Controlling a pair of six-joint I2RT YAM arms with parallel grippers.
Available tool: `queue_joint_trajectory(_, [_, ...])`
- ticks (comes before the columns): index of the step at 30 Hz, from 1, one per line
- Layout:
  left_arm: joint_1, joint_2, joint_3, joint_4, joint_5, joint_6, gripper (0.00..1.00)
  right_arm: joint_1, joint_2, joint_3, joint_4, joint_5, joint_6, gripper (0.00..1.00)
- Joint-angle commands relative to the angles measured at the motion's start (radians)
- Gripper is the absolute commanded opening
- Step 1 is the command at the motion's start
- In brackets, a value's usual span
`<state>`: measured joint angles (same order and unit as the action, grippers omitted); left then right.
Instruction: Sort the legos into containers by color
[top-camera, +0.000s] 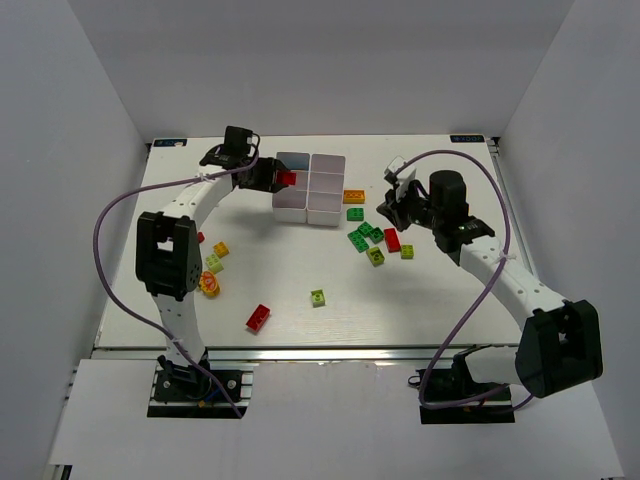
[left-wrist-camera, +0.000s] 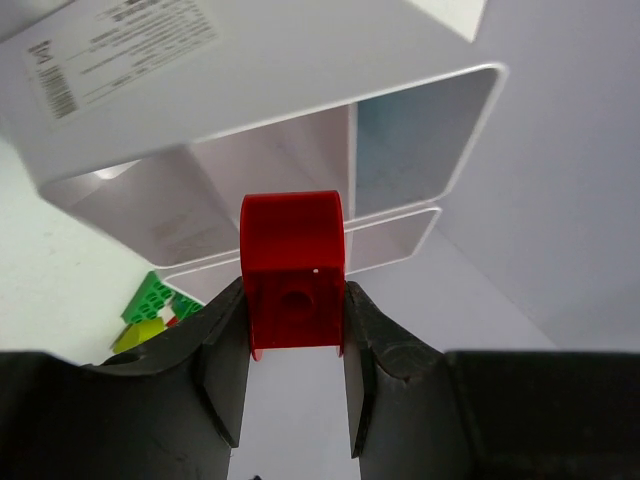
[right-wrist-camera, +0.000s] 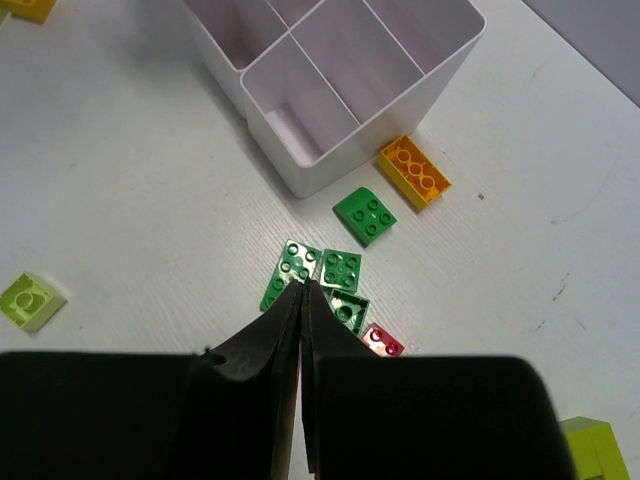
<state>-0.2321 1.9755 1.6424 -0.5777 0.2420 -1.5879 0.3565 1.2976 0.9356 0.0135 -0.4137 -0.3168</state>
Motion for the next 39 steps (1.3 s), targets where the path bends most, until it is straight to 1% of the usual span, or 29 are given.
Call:
queue_joint_trajectory(1, [0.01, -0.006, 0.056, 0.044, -0.003, -0.007, 0.03, -0.011, -0.024, -0.014, 0.043, -0.022, 0.008, 0.06])
queue_joint_trajectory(5, [0.01, 0.002, 0.047, 0.058, 0.01, -0.009, 0.06, -0.016, -0.023, -0.015, 0.042, -0.022, 0.007, 0.06])
queue_joint_trajectory(10, [0.01, 0.013, 0.045, 0.055, 0.017, -0.014, 0.17, -0.017, -0.023, -0.018, 0.043, -0.022, 0.007, 0.06])
queue_joint_trajectory(12, [0.011, 0.016, 0.045, 0.049, 0.019, -0.015, 0.19, -0.019, -0.023, -0.018, 0.042, -0.022, 0.007, 0.06])
queue_joint_trajectory(15, [0.011, 0.016, 0.045, 0.045, 0.025, -0.018, 0.25, -0.022, -0.023, -0.018, 0.04, -0.023, 0.007, 0.06])
queue_joint_trajectory(16, [0.011, 0.016, 0.045, 0.042, 0.025, -0.021, 0.31, -0.021, -0.023, -0.017, 0.039, -0.023, 0.007, 0.06])
queue_joint_trajectory(19, [0.01, 0.011, 0.042, 0.033, 0.026, -0.021, 0.38, -0.022, -0.023, -0.014, 0.036, -0.027, 0.005, 0.06])
queue_joint_trajectory(21, [0.01, 0.011, 0.039, 0.03, 0.025, -0.024, 0.46, -0.024, -0.021, -0.012, 0.034, -0.028, 0.004, 0.06])
queue_joint_trajectory(24, [0.011, 0.008, 0.04, 0.029, 0.025, -0.023, 0.56, -0.022, -0.021, -0.011, 0.029, -0.033, -0.001, 0.06])
queue_joint_trajectory(27, [0.011, 0.008, 0.043, 0.03, 0.025, -0.024, 0.62, -0.022, -0.021, -0.008, 0.019, -0.046, -0.01, 0.08])
queue_joint_trajectory(28, [0.01, 0.006, 0.043, 0.029, 0.023, -0.023, 0.66, -0.022, -0.023, -0.006, 0.016, -0.048, -0.013, 0.08])
queue_joint_trajectory(33, [0.01, -0.015, 0.043, 0.039, 0.031, -0.033, 0.68, -0.025, -0.024, -0.001, -0.009, -0.076, -0.024, 0.12])
queue_joint_trajectory(35, [0.008, -0.044, 0.042, 0.07, 0.039, -0.035, 0.67, -0.024, -0.026, 0.006, -0.014, -0.099, -0.048, 0.19])
queue_joint_trajectory(36, [0.008, -0.058, 0.039, 0.09, 0.052, -0.032, 0.66, -0.025, -0.024, 0.011, -0.059, -0.114, -0.057, 0.28])
queue_joint_trajectory(38, [0.01, -0.113, 0.002, 0.166, 0.069, 0.002, 0.63, -0.027, -0.024, 0.02, -0.075, -0.12, -0.068, 0.48])
queue_joint_trajectory(39, [0.01, -0.136, -0.022, 0.203, 0.095, 0.052, 0.61, -0.028, -0.017, 0.025, -0.092, -0.12, -0.07, 0.65])
